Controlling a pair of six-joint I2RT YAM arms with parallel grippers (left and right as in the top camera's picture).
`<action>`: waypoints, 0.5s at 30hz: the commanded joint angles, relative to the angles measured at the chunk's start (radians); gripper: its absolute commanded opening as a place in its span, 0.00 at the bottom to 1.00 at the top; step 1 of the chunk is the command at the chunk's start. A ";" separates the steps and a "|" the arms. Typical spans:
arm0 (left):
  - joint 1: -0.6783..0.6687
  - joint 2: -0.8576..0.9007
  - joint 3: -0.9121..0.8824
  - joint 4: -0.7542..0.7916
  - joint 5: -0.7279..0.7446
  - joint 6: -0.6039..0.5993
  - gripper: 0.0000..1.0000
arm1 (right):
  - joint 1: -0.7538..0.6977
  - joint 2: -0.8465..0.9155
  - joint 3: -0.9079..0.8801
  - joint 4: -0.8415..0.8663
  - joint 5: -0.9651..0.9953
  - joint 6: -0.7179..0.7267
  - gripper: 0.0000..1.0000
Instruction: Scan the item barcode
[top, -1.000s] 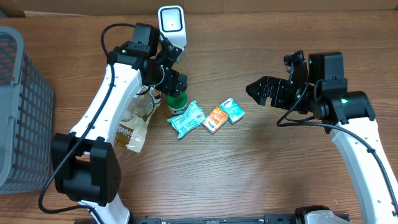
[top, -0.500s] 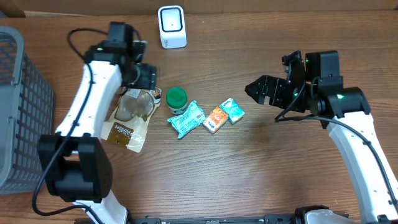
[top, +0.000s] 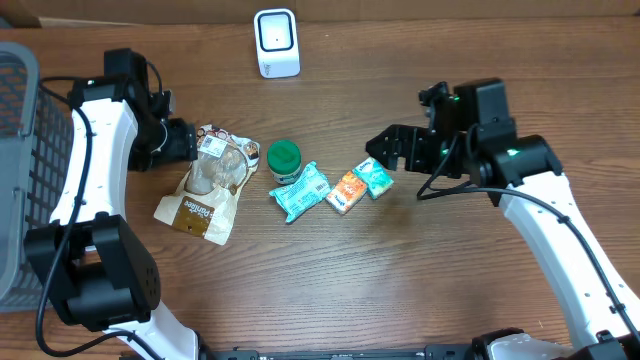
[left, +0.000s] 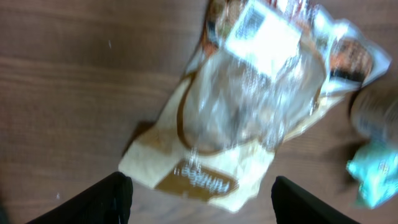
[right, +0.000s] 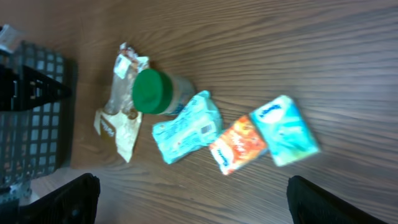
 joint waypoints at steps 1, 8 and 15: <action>0.021 0.017 0.005 -0.018 -0.003 0.058 0.75 | 0.066 0.018 0.027 0.027 -0.005 0.040 0.94; 0.029 0.019 -0.040 0.053 -0.003 0.118 0.72 | 0.227 0.108 0.027 0.117 -0.007 0.134 0.90; 0.029 0.024 -0.078 0.107 0.000 0.142 0.67 | 0.382 0.154 0.027 0.236 0.004 0.217 0.84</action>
